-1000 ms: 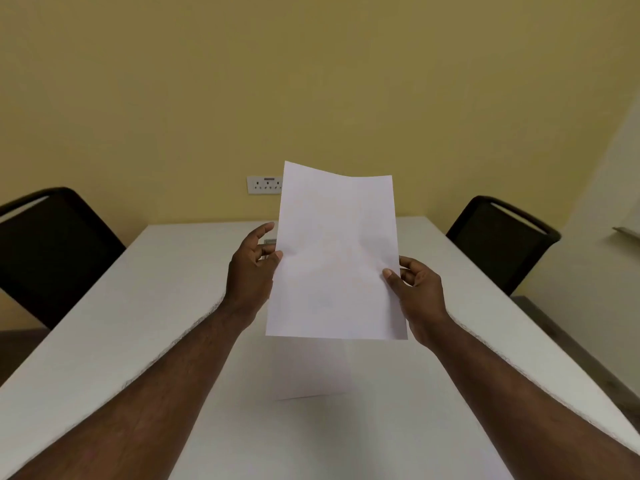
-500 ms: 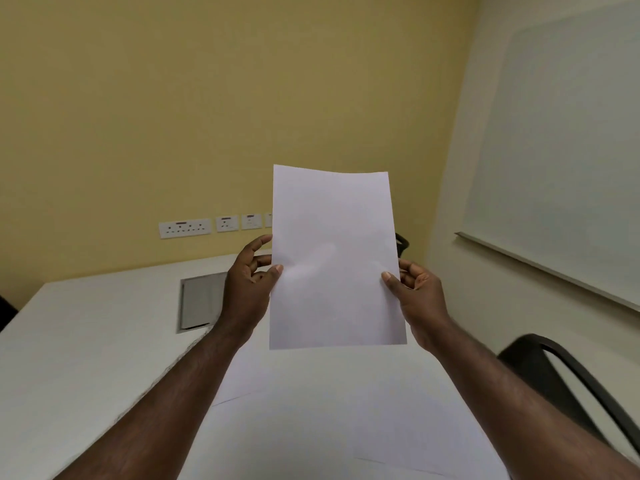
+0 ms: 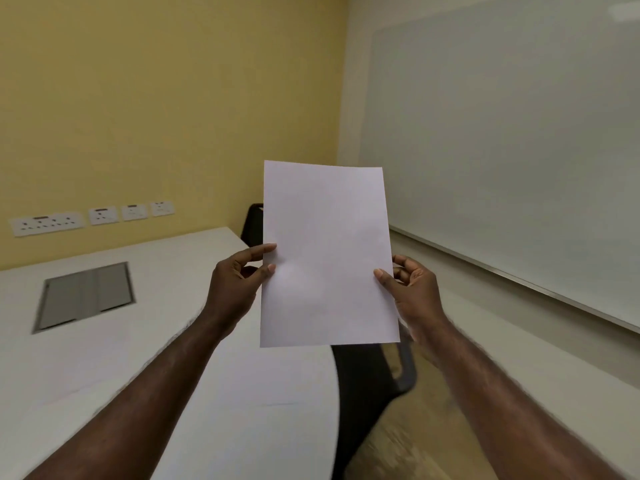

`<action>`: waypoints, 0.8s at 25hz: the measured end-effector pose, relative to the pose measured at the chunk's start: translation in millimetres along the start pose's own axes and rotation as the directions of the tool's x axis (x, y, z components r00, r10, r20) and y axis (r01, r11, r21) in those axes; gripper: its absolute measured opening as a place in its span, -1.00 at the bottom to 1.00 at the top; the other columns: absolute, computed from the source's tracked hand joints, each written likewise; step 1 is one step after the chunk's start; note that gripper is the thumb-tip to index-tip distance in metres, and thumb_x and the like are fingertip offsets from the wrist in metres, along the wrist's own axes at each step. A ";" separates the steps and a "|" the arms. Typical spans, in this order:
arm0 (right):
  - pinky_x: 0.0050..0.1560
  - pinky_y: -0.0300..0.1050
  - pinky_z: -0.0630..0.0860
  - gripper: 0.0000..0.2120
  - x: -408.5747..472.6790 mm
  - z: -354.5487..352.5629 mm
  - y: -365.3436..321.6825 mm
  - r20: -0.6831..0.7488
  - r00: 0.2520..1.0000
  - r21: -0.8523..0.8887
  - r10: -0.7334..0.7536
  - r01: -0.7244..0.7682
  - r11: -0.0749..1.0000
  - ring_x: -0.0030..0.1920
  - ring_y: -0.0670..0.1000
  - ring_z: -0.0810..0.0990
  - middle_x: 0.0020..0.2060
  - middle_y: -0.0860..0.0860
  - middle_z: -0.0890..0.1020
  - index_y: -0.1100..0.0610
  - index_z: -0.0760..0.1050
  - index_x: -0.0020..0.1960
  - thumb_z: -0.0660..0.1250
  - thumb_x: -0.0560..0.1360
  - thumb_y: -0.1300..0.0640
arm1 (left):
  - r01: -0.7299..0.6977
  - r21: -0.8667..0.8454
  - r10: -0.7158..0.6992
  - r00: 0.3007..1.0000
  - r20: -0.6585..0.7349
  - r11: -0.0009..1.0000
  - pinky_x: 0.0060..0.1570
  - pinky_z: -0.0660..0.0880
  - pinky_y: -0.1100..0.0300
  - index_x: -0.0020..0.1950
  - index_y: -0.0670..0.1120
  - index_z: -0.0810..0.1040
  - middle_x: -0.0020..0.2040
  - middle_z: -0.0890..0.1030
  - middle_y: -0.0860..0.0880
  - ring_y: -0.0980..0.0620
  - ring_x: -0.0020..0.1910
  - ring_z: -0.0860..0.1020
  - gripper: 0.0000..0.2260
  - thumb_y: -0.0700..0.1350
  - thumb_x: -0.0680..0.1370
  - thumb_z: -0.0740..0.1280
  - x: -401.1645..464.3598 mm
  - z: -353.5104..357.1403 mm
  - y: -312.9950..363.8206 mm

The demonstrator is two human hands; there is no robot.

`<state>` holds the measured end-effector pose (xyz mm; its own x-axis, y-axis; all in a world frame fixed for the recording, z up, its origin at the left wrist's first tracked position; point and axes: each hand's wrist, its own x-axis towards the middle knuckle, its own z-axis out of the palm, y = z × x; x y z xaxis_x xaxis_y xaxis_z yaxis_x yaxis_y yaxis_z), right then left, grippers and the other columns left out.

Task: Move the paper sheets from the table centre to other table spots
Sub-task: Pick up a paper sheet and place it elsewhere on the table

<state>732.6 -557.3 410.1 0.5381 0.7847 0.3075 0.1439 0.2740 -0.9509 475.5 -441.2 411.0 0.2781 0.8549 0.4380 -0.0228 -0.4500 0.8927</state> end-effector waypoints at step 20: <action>-0.24 -0.27 0.61 -0.74 96.8 -266.6 112.8 -0.217 0.965 -0.130 0.149 -0.180 0.975 -0.15 -0.09 0.72 -0.14 -0.12 0.74 -0.12 0.55 0.03 0.46 0.44 0.19 | 0.085 0.015 -0.086 0.975 0.204 0.996 -0.17 0.53 0.39 0.19 0.21 0.53 0.06 0.60 0.17 0.16 -0.04 0.58 -0.69 -0.12 0.52 0.39 56.7 312.6 -95.6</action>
<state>1022.4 -598.6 323.4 0.7209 0.6772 0.1473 0.1516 0.0532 -0.9870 793.6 -430.4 317.5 0.4693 0.8195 0.3290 0.0152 -0.3799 0.9249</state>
